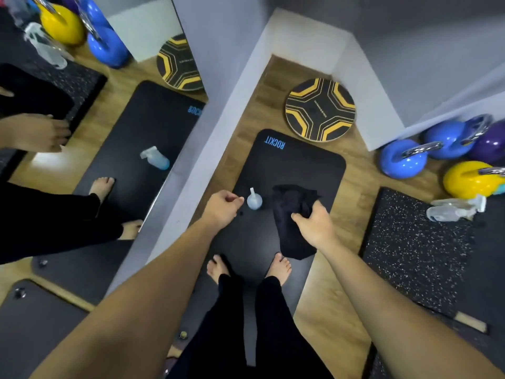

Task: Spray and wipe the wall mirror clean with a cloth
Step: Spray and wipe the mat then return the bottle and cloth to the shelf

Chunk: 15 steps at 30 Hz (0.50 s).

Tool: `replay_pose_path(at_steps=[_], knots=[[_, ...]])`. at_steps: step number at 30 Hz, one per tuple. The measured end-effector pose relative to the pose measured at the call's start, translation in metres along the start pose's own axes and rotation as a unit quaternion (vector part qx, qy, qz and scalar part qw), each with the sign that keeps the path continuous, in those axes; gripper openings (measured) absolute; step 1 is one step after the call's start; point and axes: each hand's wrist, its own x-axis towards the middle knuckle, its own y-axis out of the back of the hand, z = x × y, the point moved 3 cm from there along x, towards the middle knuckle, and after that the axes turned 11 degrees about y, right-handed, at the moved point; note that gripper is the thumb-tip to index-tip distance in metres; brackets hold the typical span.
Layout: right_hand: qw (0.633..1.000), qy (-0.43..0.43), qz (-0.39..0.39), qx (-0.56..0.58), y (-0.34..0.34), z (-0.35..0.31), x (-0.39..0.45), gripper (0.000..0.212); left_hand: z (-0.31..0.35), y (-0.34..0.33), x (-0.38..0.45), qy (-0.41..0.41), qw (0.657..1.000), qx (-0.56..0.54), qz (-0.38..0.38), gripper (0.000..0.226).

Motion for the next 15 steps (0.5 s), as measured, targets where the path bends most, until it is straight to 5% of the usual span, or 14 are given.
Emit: replay_pose_path(at_steps=[15], knots=[[0.995, -0.087, 0.047, 0.032, -0.137, 0.149, 0.127, 0.032, -0.086, -0.135, 0.223, 0.058, 0.995, 0.085, -0.013, 0.025]])
